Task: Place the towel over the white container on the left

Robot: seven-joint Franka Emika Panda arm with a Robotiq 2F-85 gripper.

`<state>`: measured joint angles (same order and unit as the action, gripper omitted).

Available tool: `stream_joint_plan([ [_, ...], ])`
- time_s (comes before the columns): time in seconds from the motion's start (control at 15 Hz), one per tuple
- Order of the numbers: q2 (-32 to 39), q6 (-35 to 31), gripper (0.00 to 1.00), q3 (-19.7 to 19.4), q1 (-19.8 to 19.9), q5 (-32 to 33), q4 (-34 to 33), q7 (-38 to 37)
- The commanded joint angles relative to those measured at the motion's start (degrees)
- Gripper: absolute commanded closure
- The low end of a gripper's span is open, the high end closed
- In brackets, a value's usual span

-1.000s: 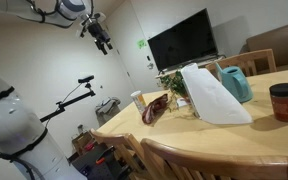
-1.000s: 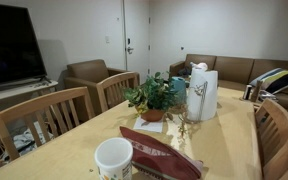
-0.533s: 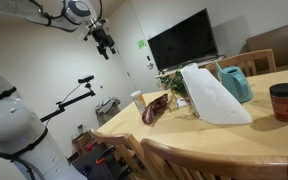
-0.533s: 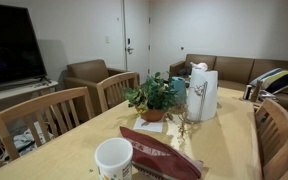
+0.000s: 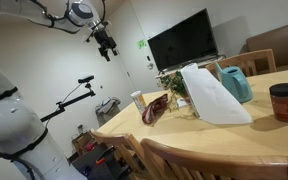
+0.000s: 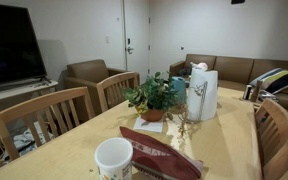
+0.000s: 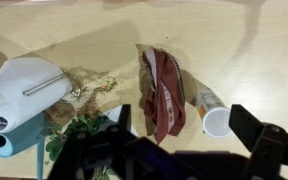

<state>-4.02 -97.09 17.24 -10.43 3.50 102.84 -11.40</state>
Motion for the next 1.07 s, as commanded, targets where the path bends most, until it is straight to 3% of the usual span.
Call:
stream_joint_plan([
  [0.0,7.36,-0.36,0.00,-1.13,-1.11,2.11,-3.46,3.80],
  [0.53,18.74,-9.10,0.00,-2.65,-1.67,-0.36,-5.20,13.03],
  [1.0,27.26,-7.04,0.00,-3.63,-3.17,0.09,-11.08,11.86],
])
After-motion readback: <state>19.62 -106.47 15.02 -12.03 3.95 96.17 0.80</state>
